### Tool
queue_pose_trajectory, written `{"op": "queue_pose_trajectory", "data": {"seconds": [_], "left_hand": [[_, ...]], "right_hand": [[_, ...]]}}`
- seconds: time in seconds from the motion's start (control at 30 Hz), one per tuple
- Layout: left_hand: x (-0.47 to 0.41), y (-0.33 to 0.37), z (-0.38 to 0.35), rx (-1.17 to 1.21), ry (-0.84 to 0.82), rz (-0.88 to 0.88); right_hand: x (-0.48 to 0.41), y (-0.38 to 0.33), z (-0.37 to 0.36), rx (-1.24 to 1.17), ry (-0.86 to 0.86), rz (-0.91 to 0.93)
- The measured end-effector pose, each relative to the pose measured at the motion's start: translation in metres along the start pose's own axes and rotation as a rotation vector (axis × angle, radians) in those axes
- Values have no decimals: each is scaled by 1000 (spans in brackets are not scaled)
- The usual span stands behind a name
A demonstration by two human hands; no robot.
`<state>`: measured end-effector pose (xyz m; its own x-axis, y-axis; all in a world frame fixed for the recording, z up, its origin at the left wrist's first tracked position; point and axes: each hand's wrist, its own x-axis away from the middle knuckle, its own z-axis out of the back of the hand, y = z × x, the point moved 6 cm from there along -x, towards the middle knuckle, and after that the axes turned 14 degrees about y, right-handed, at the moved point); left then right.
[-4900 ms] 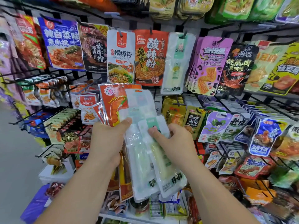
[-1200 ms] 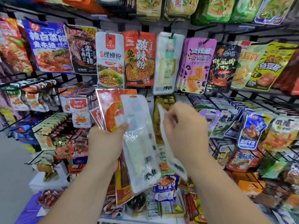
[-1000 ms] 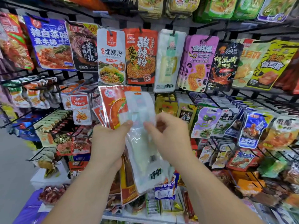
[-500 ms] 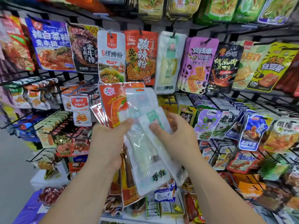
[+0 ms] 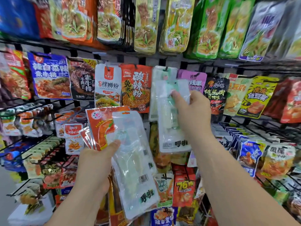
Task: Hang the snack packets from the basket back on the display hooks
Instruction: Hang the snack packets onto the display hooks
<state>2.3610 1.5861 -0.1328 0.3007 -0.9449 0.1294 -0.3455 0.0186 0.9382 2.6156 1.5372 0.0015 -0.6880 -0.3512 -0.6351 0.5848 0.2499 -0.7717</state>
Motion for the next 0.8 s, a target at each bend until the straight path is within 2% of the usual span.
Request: {"op": "queue_pose_trajectory", "data": {"seconds": [0.1, 0.3, 0.53, 0.8], "left_hand": [[-3, 3, -1, 9, 27, -18], [-15, 2, 2, 25, 1, -10], [-27, 3, 5, 29, -5, 7], [-34, 2, 8, 32, -32, 14]], "right_hand": [[-19, -16, -17, -53, 48, -5], [-36, -17, -44, 34, 85, -40], [-35, -8, -49, 87, 121, -70], [-34, -4, -51, 25, 143, -67]]}}
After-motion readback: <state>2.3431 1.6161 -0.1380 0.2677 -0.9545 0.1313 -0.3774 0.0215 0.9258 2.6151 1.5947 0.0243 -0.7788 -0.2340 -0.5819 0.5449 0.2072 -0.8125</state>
